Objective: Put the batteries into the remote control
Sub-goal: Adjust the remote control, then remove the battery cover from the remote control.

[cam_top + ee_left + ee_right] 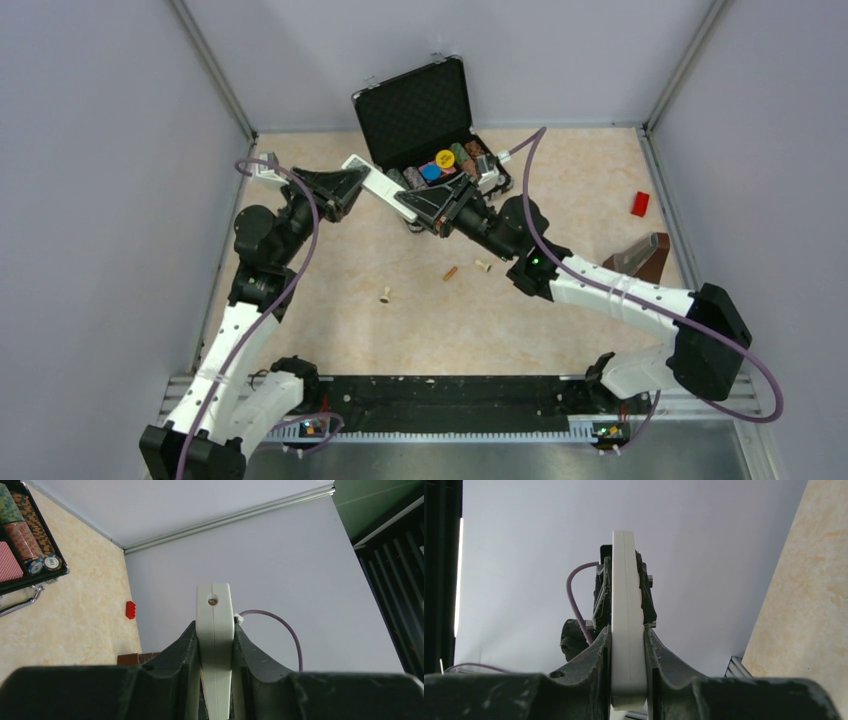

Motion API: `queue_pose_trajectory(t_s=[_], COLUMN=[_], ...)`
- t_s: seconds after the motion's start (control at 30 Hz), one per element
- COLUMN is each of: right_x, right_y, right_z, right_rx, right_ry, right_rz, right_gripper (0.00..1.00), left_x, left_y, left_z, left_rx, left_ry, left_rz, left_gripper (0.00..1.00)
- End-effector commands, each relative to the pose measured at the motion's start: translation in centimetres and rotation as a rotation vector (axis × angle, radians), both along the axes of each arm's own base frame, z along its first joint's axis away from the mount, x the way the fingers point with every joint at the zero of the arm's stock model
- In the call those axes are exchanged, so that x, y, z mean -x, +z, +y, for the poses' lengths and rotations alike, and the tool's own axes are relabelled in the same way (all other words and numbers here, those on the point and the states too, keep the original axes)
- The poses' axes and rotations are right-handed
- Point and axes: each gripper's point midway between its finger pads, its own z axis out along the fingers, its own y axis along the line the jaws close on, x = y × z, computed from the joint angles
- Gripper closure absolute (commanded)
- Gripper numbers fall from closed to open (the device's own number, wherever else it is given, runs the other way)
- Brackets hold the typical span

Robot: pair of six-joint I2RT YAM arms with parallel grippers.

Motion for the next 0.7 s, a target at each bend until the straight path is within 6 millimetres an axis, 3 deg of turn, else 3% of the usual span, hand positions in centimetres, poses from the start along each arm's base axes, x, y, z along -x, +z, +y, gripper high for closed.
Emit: queue_pose_trajectory(t_s=[0.0,0.1,0.23,0.27,0.43,0.67], right_x=[0.2,0.3,0.4,0.4,0.3,0.3], right_y=[0.9,1.2,1.2,1.1,1.0,-0.3], right_z=[0.3,0.5,1.0,1.1,1.6,2.6], right_rx=[-0.009,-0.006,-0.013,-0.016,-0.014,0.022], right_ry=[0.023,0.033,0.055,0.057,0.075,0.113], right_rz=[-0.042,-0.055,-0.055,-0.055,-0.048,-0.017], right_gripper=[0.97,1.0,0.99,0.99,0.95,0.81], left_x=[1.2,1.5,1.9,2.0,1.6,1.4], left_y=[1.7,1.7,1.8,1.8,1.2,0.0], left_z=[-0.1,-0.4,-1.1,-1.3,-1.4,-2.1], left_rx=[-0.023,-0.037,-0.05,-0.051,-0.072,-0.101], left_ry=[-0.019,-0.039,-0.088,-0.102,-0.103,-0.136], left_rz=[-0.085,-0.097,-0.117,-0.12,-0.103,-0.082], left_gripper=[0.73,0.4,0.24,0.24,0.45,0.58])
